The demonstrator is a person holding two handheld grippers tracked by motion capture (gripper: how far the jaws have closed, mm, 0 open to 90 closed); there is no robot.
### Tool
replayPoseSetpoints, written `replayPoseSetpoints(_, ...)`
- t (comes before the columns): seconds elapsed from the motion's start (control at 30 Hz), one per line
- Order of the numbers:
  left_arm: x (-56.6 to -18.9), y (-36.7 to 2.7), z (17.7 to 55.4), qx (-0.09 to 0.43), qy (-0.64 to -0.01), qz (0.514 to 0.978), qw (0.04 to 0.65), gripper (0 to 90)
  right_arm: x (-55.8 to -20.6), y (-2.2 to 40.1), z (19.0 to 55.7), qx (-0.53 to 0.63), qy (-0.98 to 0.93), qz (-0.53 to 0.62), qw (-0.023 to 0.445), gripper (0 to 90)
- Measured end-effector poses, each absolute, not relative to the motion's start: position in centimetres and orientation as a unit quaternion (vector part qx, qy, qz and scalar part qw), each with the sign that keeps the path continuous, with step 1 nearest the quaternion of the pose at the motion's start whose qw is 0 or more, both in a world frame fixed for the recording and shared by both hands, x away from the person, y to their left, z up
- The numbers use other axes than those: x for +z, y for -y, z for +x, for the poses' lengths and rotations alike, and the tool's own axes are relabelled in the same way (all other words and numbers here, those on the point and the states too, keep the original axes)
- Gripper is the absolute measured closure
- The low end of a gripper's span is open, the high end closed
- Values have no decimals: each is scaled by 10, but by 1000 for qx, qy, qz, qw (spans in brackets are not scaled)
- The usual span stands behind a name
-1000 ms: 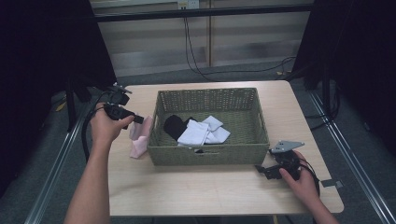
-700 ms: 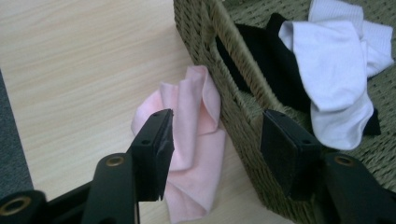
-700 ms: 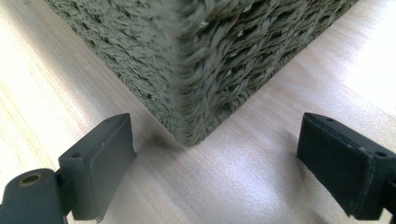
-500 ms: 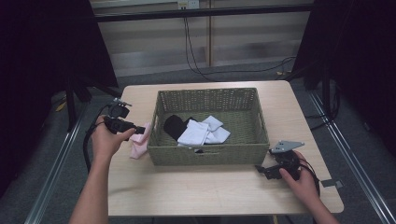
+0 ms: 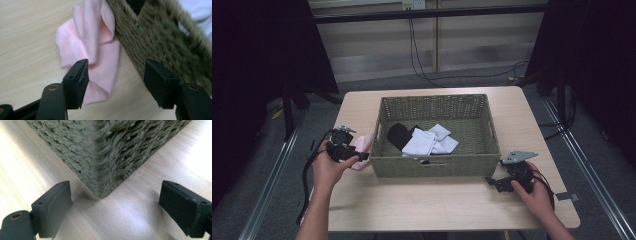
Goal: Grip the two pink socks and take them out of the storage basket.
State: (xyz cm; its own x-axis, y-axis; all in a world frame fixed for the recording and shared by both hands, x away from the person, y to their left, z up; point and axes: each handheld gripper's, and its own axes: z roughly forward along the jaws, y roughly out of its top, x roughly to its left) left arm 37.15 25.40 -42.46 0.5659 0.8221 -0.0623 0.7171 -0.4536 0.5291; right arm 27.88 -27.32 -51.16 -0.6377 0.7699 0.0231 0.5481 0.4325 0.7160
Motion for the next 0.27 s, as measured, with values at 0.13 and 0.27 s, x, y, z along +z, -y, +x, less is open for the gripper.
replayPoseSetpoints(0.13, -431, -255, 371, 97, -456, 847, 257, 345, -512, 273, 279, 356, -832, 396, 156, 102)
replayPoseSetpoints(0.27, -434, -257, 371, 98, -458, 845, 259, 343, -512, 273, 279, 356, -832, 396, 156, 102)
